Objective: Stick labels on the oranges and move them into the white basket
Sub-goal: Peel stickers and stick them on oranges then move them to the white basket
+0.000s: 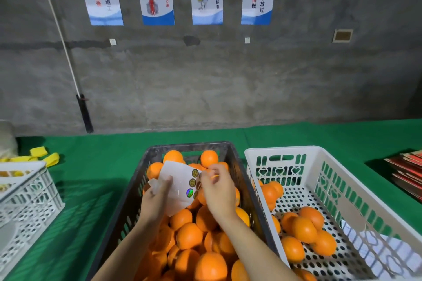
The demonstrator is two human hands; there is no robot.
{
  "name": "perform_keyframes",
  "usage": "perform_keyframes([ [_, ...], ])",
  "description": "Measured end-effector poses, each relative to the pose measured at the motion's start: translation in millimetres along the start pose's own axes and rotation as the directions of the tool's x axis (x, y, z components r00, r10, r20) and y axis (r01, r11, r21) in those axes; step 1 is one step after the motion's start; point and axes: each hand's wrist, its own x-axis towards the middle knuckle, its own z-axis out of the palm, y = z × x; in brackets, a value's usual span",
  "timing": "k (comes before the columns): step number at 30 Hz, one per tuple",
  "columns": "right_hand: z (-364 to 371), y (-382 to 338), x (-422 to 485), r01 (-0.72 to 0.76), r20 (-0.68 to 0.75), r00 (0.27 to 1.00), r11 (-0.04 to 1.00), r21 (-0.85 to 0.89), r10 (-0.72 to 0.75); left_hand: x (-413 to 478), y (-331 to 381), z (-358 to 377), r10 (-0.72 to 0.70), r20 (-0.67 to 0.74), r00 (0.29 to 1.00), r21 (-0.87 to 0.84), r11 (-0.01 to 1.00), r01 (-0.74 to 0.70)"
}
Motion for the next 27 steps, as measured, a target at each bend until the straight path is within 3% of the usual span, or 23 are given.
perform_keyframes([
  [2, 4.1, -0.3, -7.8, 0.229, 0.186, 0.964, 0.948, -0.221, -0.19, -0.1, -0.4, -0.6, -0.015, 0.016, 1.0, 0.012, 1.0, 0.015],
  [3, 5.7, 0.4, -8.0, 0.278, 0.244, 0.946, 0.921, -0.274, -0.213, 1.7, -1.6, -0.9, -0.032, 0.032, 0.999, 0.011, 0.999, 0.031],
  [5, 6.8, -1.1, -7.0, 0.209, 0.267, 0.955, 0.935, -0.286, -0.131, 1.8, -1.2, -1.9, -0.046, 0.071, 0.996, -0.002, 0.999, 0.047],
  [7, 3.4, -4.2, -3.2, 0.059, 0.26, 0.965, 0.978, -0.199, -0.006, 0.7, -0.6, -1.9, -0.038, 0.075, 0.996, -0.014, 0.999, 0.039],
  [9, -3.5, -8.4, -0.6, -0.065, 0.269, 0.961, 0.998, -0.006, 0.064, -0.6, 2.6, -1.6, -0.03, 0.041, 0.999, -0.029, 0.999, 0.031],
  [12, -7.8, -10.8, 1.4, -0.085, 0.274, 0.961, 0.982, 0.168, 0.036, 4.2, 4.8, -5.1, -0.002, -0.081, 0.997, -0.01, 1.0, 0.001],
  [14, -9.1, -9.6, 2.4, -0.119, 0.202, 0.977, 0.962, 0.245, 0.069, 6.5, 5.6, -8.2, 0.051, -0.161, 0.986, -0.012, 0.998, -0.054],
  [15, -8.8, -8.9, 4.2, -0.155, 0.151, 0.982, 0.94, 0.303, 0.113, 4.6, 6.0, -8.6, 0.1, -0.202, 0.974, 0.012, 0.995, -0.1],
  [17, -8.8, -5.6, 8.3, -0.231, 0.093, 0.973, 0.894, 0.384, 0.212, 1.9, 5.3, -9.4, 0.324, -0.273, 0.906, 0.247, 0.934, -0.259],
  [19, -8.3, -0.8, 7.7, -0.29, 0.134, 0.957, 0.871, 0.398, 0.258, -0.5, 2.4, -7.5, 0.553, -0.173, 0.815, 0.528, 0.75, -0.397],
  [22, -5.8, 1.8, 1.6, -0.373, 0.27, 0.922, 0.827, 0.421, 0.278, -11.9, -2.8, 3.9, 0.64, 0.104, 0.761, 0.664, 0.525, -0.533],
  [24, -1.9, 3.8, -2.2, -0.439, 0.36, 0.883, 0.805, 0.399, 0.302, -16.9, -9.3, 10.4, 0.62, 0.226, 0.752, 0.642, 0.485, -0.593],
  [27, 1.6, 3.1, -5.2, -0.484, 0.518, 0.814, 0.8, 0.354, 0.263, -15.5, -9.3, 10.4, 0.589, 0.258, 0.766, 0.594, 0.529, -0.606],
])
